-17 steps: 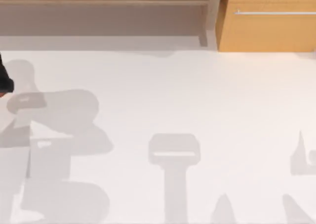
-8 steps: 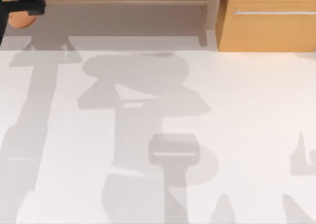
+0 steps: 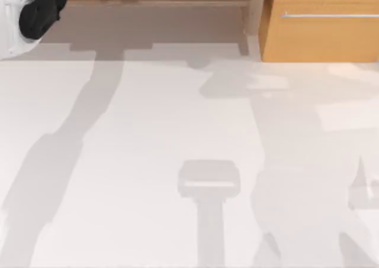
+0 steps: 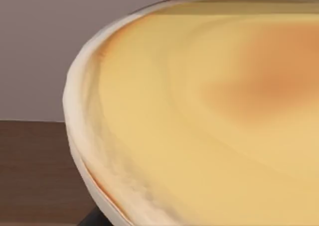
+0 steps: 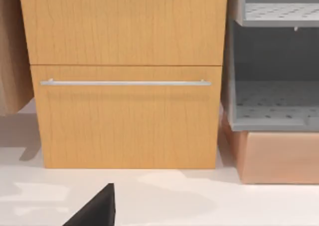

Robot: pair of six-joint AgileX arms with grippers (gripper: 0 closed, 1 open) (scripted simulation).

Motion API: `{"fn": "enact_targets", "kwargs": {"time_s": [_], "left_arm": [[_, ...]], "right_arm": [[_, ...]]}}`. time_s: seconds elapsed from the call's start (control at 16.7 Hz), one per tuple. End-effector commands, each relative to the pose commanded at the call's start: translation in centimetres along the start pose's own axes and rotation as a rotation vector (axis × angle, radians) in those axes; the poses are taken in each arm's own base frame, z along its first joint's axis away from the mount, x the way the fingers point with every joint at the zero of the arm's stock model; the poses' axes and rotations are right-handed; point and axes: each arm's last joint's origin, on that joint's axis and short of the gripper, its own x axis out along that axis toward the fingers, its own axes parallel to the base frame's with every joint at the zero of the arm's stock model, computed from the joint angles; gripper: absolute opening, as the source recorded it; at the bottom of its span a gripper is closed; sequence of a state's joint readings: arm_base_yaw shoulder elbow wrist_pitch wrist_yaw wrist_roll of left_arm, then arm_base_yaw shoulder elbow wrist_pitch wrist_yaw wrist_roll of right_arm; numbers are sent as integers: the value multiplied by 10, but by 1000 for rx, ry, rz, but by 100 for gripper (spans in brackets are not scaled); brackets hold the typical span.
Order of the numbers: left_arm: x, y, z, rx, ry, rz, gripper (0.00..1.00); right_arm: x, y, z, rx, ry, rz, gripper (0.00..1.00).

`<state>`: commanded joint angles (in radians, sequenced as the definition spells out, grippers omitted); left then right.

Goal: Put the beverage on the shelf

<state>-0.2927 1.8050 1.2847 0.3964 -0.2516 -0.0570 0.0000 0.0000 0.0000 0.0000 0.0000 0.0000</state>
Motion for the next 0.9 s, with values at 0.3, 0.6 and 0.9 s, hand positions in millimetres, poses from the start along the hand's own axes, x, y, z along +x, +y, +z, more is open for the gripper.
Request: {"fn": "enact_targets", "kwargs": {"time_s": [0.3,0.6,0.9], "left_arm": [[7,-28,22,29,72,-3,0],[7,-30,25,30,73,-2,0],[23,-28,13,31,76,1,0]], "right_arm": [[0,0,0,0,0,0,100],[0,0,0,0,0,0,100],[0,0,0,0,0,0,100]]}}
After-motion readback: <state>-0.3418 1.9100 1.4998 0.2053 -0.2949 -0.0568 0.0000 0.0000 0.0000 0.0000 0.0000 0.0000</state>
